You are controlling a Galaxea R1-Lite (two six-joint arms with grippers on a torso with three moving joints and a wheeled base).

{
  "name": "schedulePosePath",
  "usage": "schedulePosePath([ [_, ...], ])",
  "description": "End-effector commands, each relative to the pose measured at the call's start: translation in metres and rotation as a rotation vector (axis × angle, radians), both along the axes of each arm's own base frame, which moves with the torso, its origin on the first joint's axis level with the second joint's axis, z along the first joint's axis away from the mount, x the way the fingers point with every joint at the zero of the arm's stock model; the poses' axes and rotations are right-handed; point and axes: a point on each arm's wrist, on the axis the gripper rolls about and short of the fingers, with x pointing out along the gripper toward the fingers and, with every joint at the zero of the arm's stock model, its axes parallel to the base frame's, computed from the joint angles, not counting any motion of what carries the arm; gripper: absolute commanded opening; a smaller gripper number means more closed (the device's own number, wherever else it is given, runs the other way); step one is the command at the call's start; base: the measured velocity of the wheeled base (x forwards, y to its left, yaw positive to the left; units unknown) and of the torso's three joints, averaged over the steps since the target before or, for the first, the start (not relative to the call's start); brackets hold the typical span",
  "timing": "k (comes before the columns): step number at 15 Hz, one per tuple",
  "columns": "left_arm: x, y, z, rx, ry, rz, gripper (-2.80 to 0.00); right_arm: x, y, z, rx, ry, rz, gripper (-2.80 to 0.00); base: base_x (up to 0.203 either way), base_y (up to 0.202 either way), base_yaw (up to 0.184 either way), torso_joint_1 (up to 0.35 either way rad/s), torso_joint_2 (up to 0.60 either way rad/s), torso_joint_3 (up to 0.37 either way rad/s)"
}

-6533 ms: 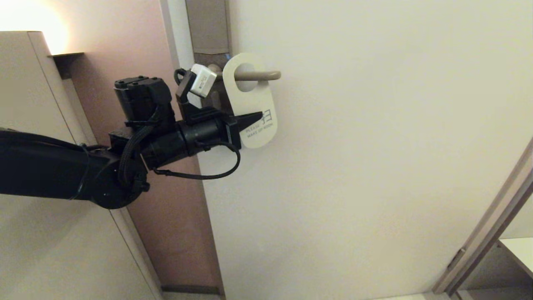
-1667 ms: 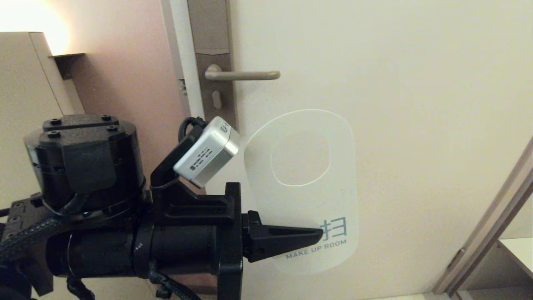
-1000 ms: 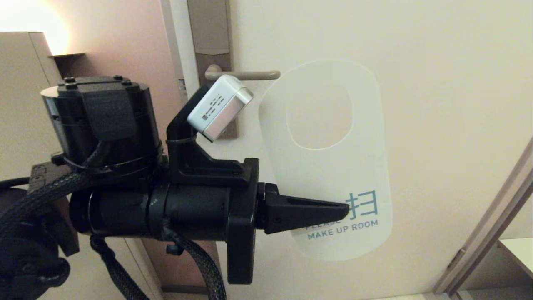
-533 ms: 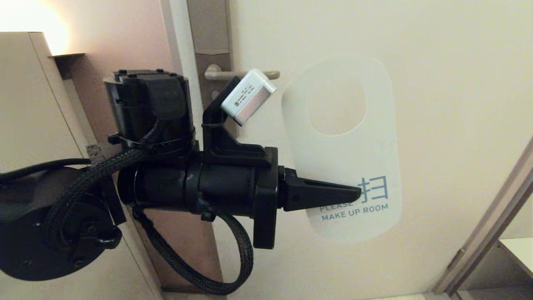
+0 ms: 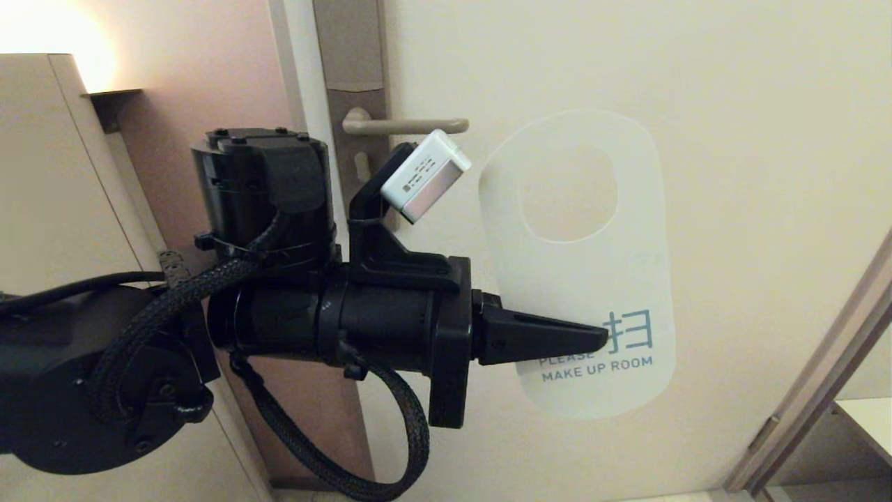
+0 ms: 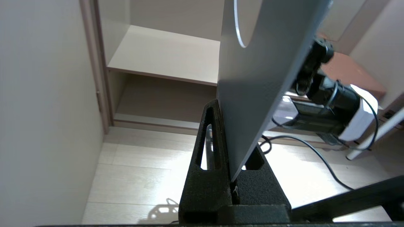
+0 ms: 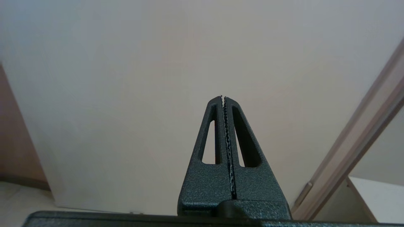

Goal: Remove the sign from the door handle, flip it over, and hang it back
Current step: Hand it to the other hand

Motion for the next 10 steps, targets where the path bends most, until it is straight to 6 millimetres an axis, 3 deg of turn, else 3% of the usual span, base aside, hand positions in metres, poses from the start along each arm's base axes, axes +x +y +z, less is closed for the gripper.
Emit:
schedulePosePath([
  [1, 0.0, -0.001, -0.001, -0.002, 0.002, -0.021, -2.8, 0.009, 0.0, 0.014, -0.001, 0.063, 0.016, -2.8, 0.0, 0.0, 0.0, 0.0, 0.0, 0.0],
  [6, 0.008, -0.004, -0.006, 0.007, 0.017, -0.053, -2.8, 0.055, 0.003, 0.067, 0.027, 0.241, 0.139, -2.8, 0.0, 0.0, 0.0, 0.0, 0.0, 0.0],
  [10, 0.023, -0.013, -0.008, 0.004, 0.015, -0.046, -2.8, 0.093, 0.012, 0.101, 0.082, 0.322, 0.365, -2.8, 0.0, 0.0, 0.0, 0.0, 0.0, 0.0],
])
